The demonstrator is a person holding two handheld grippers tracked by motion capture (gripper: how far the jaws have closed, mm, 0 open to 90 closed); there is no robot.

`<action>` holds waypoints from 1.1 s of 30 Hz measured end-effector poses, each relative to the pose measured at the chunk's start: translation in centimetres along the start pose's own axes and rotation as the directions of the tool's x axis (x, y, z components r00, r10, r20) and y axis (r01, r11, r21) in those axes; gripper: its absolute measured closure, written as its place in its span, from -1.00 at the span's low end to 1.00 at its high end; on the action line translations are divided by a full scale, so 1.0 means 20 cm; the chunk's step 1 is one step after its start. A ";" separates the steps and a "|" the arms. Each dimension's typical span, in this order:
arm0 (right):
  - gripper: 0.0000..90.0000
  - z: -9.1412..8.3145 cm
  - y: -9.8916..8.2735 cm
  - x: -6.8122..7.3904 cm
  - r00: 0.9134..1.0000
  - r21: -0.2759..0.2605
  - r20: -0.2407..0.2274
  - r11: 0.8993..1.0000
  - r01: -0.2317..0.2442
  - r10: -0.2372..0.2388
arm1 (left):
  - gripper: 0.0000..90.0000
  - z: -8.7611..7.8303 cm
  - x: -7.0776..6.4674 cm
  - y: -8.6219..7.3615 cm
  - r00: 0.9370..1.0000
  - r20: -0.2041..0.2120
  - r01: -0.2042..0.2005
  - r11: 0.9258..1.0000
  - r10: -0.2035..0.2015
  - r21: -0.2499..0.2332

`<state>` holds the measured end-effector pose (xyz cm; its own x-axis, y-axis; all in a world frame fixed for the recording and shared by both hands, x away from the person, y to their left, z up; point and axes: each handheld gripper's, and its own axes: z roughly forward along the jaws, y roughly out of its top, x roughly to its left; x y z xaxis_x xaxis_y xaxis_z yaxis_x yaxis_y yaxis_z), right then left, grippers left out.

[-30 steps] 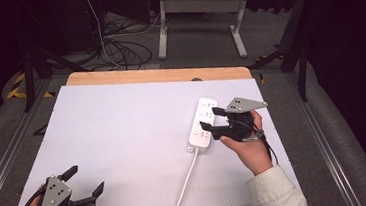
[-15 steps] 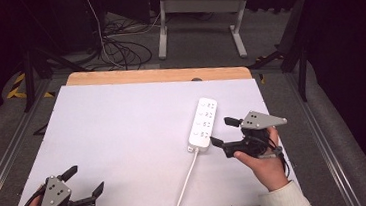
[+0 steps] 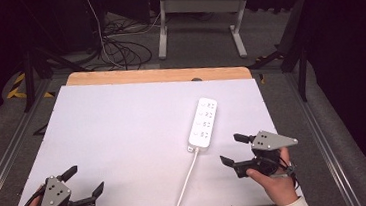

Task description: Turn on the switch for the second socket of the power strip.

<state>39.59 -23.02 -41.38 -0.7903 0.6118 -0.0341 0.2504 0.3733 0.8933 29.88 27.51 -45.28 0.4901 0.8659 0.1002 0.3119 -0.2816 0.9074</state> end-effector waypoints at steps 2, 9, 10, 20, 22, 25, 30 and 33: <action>-0.63 0.00 -0.03 0.00 1.000 0.009 -0.002 1.000 -0.006 0.006 | -0.76 0.00 0.00 0.00 1.000 -0.001 0.004 1.000 -0.004 -0.002; -0.62 -0.02 -0.15 0.00 0.999 0.000 0.000 0.999 -0.034 0.034 | -0.75 -0.01 0.00 0.00 1.000 -0.006 -0.003 1.000 0.003 -0.008; -0.62 -0.02 -0.17 0.00 0.999 -0.002 -0.002 0.999 -0.034 0.034 | -0.75 -0.01 0.01 0.00 1.000 -0.008 -0.008 1.000 0.008 -0.007; -0.61 0.00 -0.31 -0.01 0.995 0.057 0.012 0.993 -0.100 0.100 | -0.75 0.00 0.01 0.00 1.000 0.001 -0.001 1.000 0.001 0.001; -0.60 0.00 -0.34 -0.01 0.993 0.077 0.022 0.990 -0.121 0.120 | -0.76 0.00 0.01 0.00 1.000 0.002 0.006 1.000 -0.006 0.000; -0.60 0.01 -0.38 -0.01 0.991 0.094 0.023 0.986 -0.136 0.135 | -0.76 0.00 0.01 0.00 1.000 0.005 0.009 1.000 -0.009 0.001; -0.60 0.02 -0.43 0.01 0.991 0.132 0.014 0.982 -0.133 0.133 | -0.77 0.00 0.01 -0.01 1.000 0.009 0.002 1.000 -0.002 0.012; -0.60 0.02 -0.44 0.01 0.991 0.142 0.019 0.981 -0.134 0.132 | -0.77 0.01 0.01 -0.01 1.000 0.008 -0.002 1.000 0.002 0.013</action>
<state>37.50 -25.78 -49.39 -0.7396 0.6687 0.0759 0.4307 0.3837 0.8169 30.07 27.64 -45.49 0.4974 0.8619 0.0985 0.3211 -0.2885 0.9020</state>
